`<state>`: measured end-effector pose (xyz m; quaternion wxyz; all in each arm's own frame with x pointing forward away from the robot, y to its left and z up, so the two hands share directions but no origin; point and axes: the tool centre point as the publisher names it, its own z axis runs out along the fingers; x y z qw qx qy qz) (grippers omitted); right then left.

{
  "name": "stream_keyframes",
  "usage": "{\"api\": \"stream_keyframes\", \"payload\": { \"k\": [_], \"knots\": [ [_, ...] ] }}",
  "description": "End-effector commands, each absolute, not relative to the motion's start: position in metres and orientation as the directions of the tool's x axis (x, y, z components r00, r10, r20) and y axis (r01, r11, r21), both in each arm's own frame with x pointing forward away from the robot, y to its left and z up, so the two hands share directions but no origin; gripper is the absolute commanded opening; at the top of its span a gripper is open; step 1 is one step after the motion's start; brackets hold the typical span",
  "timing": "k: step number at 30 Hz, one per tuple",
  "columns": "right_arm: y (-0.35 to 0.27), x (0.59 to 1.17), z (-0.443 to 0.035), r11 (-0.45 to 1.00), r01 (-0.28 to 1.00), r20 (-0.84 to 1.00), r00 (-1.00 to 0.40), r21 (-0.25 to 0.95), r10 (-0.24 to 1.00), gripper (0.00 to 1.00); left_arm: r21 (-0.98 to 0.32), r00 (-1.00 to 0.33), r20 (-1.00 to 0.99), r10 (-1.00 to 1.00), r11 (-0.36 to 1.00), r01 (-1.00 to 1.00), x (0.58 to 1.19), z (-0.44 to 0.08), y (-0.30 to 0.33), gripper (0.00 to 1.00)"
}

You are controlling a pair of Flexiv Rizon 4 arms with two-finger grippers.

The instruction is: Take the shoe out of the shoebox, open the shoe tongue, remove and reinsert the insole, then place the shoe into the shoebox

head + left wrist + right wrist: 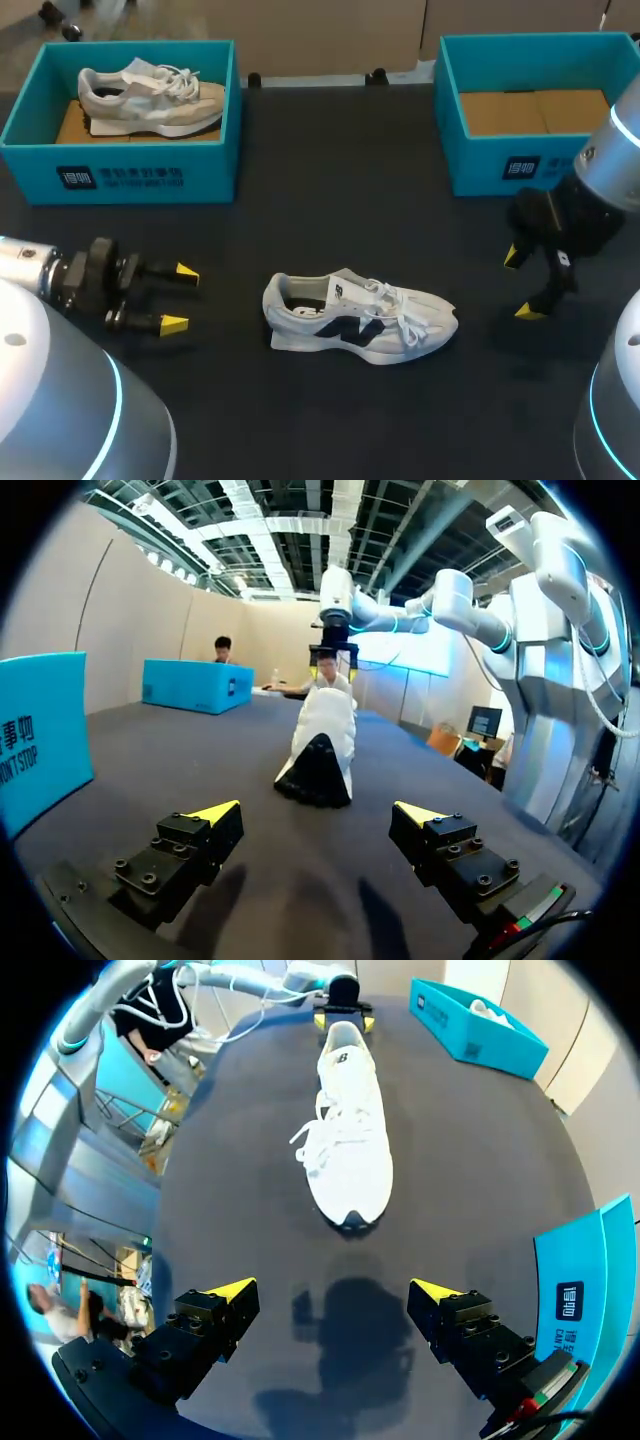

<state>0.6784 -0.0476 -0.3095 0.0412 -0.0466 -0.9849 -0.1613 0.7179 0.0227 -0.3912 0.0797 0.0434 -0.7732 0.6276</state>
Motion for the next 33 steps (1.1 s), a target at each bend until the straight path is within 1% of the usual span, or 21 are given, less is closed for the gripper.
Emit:
{"api": "stream_keyframes", "payload": {
  "k": [1,11,23,27,33],
  "knots": [
    [-0.048,0.677,-0.31,0.944,0.105,0.094,-0.992,0.313,0.079,1.0,-0.969,-0.985,0.167,0.032,0.191,-0.158,0.715,-0.393,0.024,1.0],
    [-0.048,0.677,-0.31,0.944,0.105,0.094,-0.992,0.313,0.079,1.0,-0.968,-0.992,0.125,0.012,0.223,-0.119,0.707,-0.397,0.011,1.0],
    [-0.048,0.677,-0.31,0.944,0.105,0.094,-0.992,0.313,0.079,1.0,-0.976,-0.991,0.121,0.062,0.192,-0.107,0.697,-0.392,-0.029,1.0],
    [-0.048,0.677,-0.31,0.944,0.105,0.094,-0.992,0.313,0.079,1.0,-0.977,-0.992,0.117,0.046,0.188,-0.106,0.695,-0.383,-0.042,1.0],
    [-0.048,0.677,-0.31,0.944,0.105,0.094,-0.992,0.313,0.079,1.0,-0.977,-0.992,0.117,0.046,0.188,-0.106,0.695,-0.383,-0.042,1.0]
  ]
}}
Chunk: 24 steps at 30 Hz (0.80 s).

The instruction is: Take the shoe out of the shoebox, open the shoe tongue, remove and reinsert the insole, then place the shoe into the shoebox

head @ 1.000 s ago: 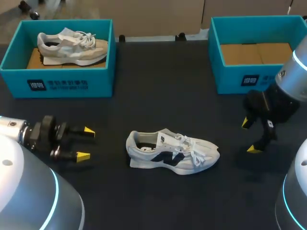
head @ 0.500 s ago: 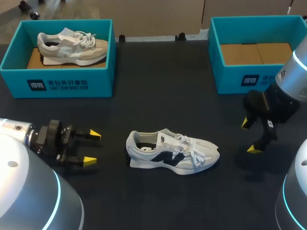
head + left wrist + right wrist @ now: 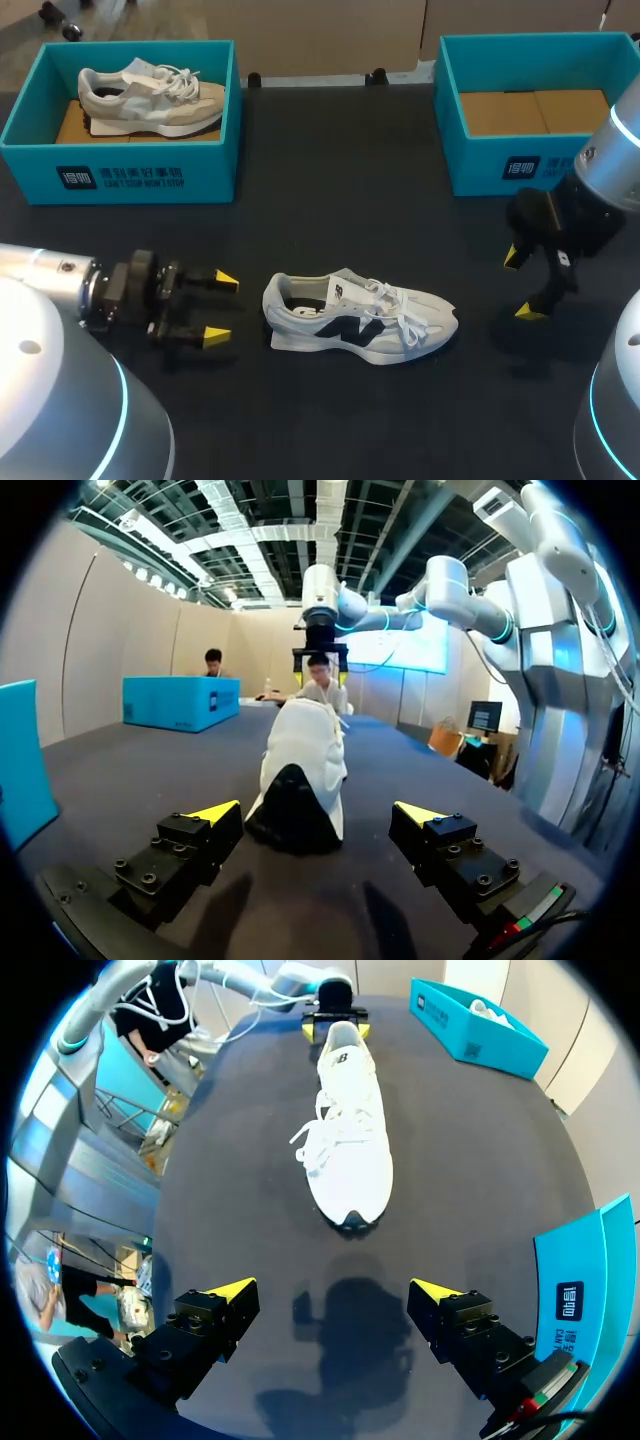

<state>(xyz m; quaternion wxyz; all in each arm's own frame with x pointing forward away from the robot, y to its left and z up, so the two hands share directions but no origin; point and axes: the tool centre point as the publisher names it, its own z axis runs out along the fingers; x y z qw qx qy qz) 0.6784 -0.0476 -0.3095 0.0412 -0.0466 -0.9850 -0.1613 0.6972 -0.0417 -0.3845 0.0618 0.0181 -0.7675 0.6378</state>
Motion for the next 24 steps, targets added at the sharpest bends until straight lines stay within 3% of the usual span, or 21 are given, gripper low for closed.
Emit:
{"api": "stream_keyframes", "payload": {
  "k": [1,24],
  "knots": [
    [-0.048,0.677,-0.31,0.944,0.105,0.094,-0.992,0.313,0.079,1.0,-0.977,-0.992,0.117,0.046,0.188,-0.106,0.695,-0.383,-0.042,1.0],
    [-0.048,0.677,-0.31,0.944,0.105,0.094,-0.992,0.313,0.079,1.0,-0.979,-0.992,0.126,0.001,0.164,-0.124,0.704,-0.404,-0.079,1.0]
  ]
}}
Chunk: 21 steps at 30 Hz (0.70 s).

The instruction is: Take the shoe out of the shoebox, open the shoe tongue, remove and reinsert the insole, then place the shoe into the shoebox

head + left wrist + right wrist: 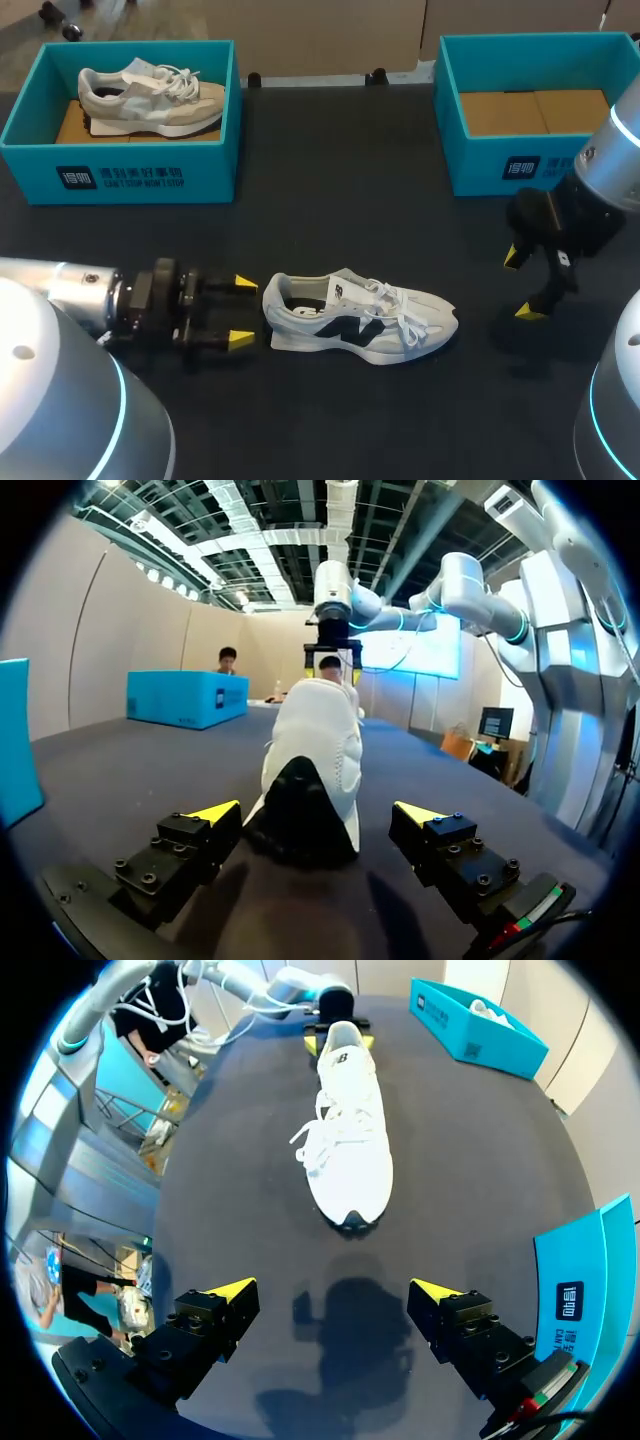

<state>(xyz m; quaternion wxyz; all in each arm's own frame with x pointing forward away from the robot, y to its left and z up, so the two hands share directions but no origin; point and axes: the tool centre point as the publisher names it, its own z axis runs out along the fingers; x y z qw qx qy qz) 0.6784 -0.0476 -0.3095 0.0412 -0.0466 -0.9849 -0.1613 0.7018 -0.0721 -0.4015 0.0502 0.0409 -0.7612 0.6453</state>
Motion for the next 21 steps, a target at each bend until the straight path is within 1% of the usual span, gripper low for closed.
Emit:
{"api": "stream_keyframes", "payload": {
  "k": [1,21],
  "knots": [
    [-0.048,0.677,-0.31,0.944,0.105,0.094,-0.992,0.313,0.079,1.0,-0.979,-0.992,0.125,0.0,0.165,-0.123,0.705,-0.404,-0.08,1.0],
    [-0.048,0.677,-0.31,0.944,0.105,0.094,-0.992,0.313,0.079,1.0,-0.977,-0.996,0.091,-0.011,0.195,-0.092,0.715,-0.415,-0.102,1.0]
  ]
}}
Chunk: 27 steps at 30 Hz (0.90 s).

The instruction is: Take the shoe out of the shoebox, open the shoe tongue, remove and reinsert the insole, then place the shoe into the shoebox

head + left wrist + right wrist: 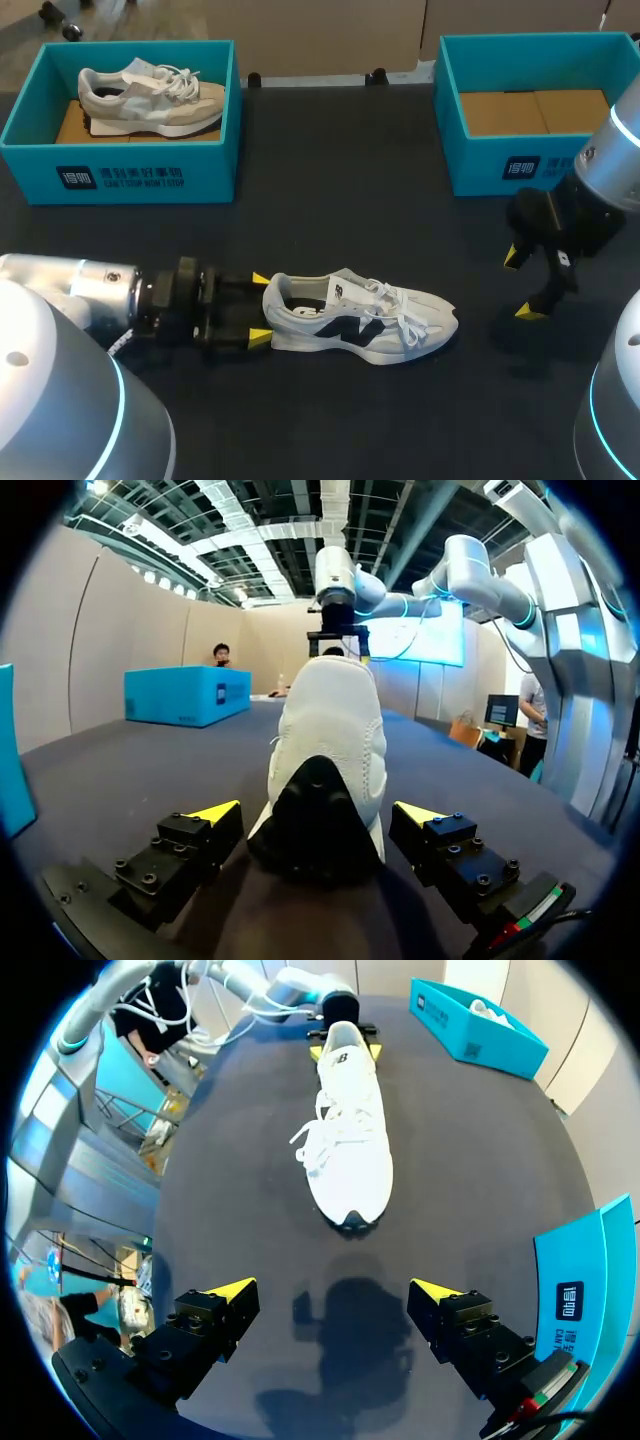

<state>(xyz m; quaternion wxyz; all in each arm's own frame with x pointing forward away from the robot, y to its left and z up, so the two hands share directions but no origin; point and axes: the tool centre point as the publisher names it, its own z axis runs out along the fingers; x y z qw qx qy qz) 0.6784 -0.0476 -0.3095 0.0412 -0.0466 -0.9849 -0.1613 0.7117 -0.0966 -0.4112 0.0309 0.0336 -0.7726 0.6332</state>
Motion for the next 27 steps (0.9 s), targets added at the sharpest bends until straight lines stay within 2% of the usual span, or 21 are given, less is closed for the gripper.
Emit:
{"api": "stream_keyframes", "payload": {
  "k": [1,27],
  "knots": [
    [-0.048,0.677,-0.31,0.944,0.105,0.094,-0.992,0.313,0.079,1.0,-0.977,-0.996,0.092,-0.009,0.195,-0.092,0.715,-0.415,-0.103,1.0],
    [-0.048,0.677,-0.31,0.944,0.105,0.094,-0.992,0.313,0.079,1.0,-0.978,-0.998,0.06,0.019,0.201,-0.054,0.707,-0.418,-0.126,1.0]
  ]
}}
